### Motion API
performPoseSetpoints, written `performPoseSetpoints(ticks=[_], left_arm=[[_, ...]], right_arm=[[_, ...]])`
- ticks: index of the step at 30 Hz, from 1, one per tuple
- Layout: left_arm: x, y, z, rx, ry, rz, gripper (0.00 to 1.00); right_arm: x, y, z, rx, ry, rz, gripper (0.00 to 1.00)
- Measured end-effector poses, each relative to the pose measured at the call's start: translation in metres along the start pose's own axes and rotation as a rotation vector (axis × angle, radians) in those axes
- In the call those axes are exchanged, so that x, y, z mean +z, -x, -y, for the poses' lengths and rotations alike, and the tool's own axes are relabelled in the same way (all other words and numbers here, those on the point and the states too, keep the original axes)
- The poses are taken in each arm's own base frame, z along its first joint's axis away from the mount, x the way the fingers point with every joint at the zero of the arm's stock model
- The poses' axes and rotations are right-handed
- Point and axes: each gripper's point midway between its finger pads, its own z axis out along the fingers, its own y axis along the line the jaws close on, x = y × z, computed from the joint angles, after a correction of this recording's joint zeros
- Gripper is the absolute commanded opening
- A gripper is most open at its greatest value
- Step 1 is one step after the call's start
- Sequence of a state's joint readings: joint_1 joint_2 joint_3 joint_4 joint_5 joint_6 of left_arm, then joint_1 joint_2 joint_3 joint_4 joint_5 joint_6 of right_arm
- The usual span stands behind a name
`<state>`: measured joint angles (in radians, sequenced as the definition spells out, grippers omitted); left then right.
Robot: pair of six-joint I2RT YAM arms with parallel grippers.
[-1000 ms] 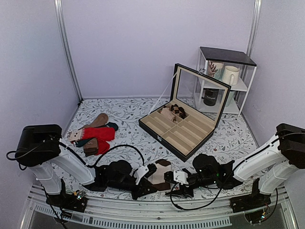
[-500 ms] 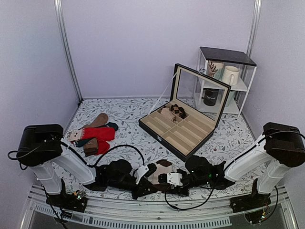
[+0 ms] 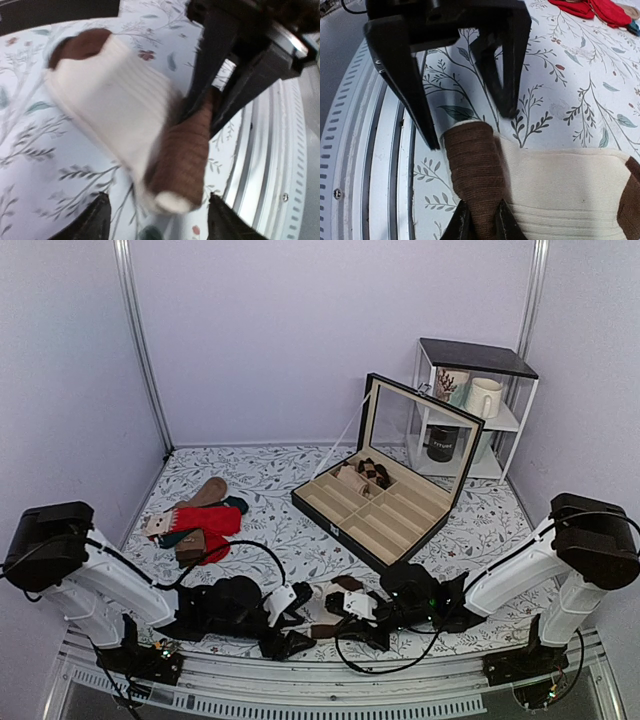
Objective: Roll the socks
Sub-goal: Roll a pair of socks at the center of the board.
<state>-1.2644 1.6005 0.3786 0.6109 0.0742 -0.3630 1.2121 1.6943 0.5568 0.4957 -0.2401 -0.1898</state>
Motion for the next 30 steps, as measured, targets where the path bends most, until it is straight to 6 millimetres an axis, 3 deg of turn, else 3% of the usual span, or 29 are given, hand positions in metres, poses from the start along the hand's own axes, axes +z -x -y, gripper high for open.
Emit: performPoseSetpoints(ticks=[3, 6, 9, 19, 30], left_arm=[[-0.018, 0.01, -0.004, 0.091, 0.069, 0.042, 0.61], [-0.03, 0.033, 0.01, 0.207, 0.072, 0.131, 0.63], [-0.032, 0.042, 0.019, 0.287, 0.067, 0.176, 0.63], [-0.01, 0.018, 0.017, 0.425, 0.066, 0.126, 0.65], [0.001, 0.005, 0.023, 0.454, 0.014, 0.094, 0.52]], right_arm=[[-0.001, -0.002, -0.001, 0.08, 0.038, 0.002, 0.13], [-0.001, -0.004, -0.004, 0.183, 0.102, 0.0, 0.12], [0.002, -0.004, -0.005, 0.273, 0.164, -0.006, 0.12], [0.006, -0.007, -0.019, 0.442, 0.308, -0.055, 0.12], [0.008, -0.008, -0.02, 0.471, 0.334, -0.071, 0.12]])
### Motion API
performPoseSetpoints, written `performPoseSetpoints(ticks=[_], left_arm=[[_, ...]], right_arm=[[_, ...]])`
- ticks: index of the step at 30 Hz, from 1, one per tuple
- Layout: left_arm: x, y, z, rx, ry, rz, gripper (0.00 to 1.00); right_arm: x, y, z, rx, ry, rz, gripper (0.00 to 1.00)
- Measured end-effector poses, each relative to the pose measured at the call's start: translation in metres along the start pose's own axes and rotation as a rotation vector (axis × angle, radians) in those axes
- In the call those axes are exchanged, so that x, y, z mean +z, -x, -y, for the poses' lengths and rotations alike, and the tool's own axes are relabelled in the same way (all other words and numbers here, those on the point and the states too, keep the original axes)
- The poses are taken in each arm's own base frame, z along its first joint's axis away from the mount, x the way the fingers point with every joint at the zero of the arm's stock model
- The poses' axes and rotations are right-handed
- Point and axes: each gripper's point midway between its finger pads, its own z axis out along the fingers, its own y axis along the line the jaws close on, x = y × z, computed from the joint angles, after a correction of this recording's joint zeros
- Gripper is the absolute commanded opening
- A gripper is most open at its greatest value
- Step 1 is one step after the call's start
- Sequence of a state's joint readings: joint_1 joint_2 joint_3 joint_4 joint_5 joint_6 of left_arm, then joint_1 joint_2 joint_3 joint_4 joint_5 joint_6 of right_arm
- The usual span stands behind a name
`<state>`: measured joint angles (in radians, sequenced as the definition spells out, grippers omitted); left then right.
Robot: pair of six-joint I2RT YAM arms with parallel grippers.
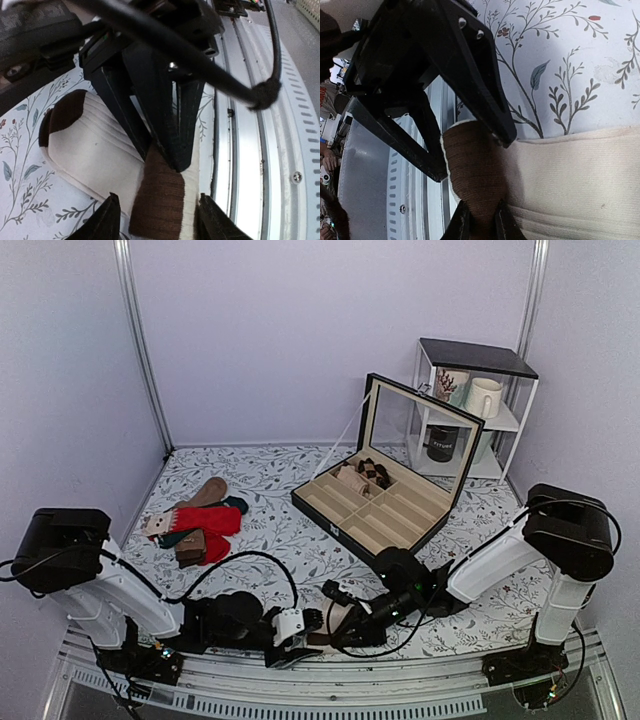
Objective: Roll the socks
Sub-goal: Roll a pair of socks at the center of the board.
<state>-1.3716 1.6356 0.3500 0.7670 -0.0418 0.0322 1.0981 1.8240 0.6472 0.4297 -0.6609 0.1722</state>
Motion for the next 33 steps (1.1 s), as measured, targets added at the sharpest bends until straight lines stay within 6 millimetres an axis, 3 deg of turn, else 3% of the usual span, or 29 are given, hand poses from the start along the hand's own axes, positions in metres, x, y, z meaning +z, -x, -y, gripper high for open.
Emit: performPoseSetpoints(ticks=[4, 8, 12, 17, 22, 25, 29, 33], left_arm=[[0.003, -0.007, 0.003, -0.007, -0.014, -0.018, 0.46], [0.007, -0.012, 0.006, -0.013, -0.029, -0.035, 0.28], [0.008, -0.01, 0.008, -0.02, -0.041, -0.032, 0.0], [0.009, -0.009, 0.01, -0.022, -0.051, -0.035, 0.0], [0.013, -0.006, 0.01, -0.075, -0.054, -0.064, 0.0], [0.018, -0.004, 0.007, -0.143, -0.055, -0.088, 0.0], [0.025, -0.004, 0.007, -0.239, -0.082, -0.109, 0.0], [0.031, -0.005, 0.007, -0.309, -0.116, -0.118, 0.0]], right_arm=[[0.0, 0.0, 0.0, 0.002, 0.003, -0.001, 0.12], [0.0, 0.0, 0.001, 0.004, 0.004, -0.002, 0.12], [-0.001, -0.001, 0.001, 0.009, 0.007, -0.005, 0.12], [-0.002, -0.002, 0.002, 0.022, 0.017, -0.014, 0.17], [-0.007, 0.0, 0.005, 0.031, -0.025, -0.016, 0.39], [-0.02, 0.004, 0.01, 0.023, -0.131, 0.006, 0.43], [-0.058, 0.02, 0.01, -0.043, -0.28, 0.13, 0.44], [-0.07, 0.028, 0.004, -0.127, -0.33, 0.213, 0.47]])
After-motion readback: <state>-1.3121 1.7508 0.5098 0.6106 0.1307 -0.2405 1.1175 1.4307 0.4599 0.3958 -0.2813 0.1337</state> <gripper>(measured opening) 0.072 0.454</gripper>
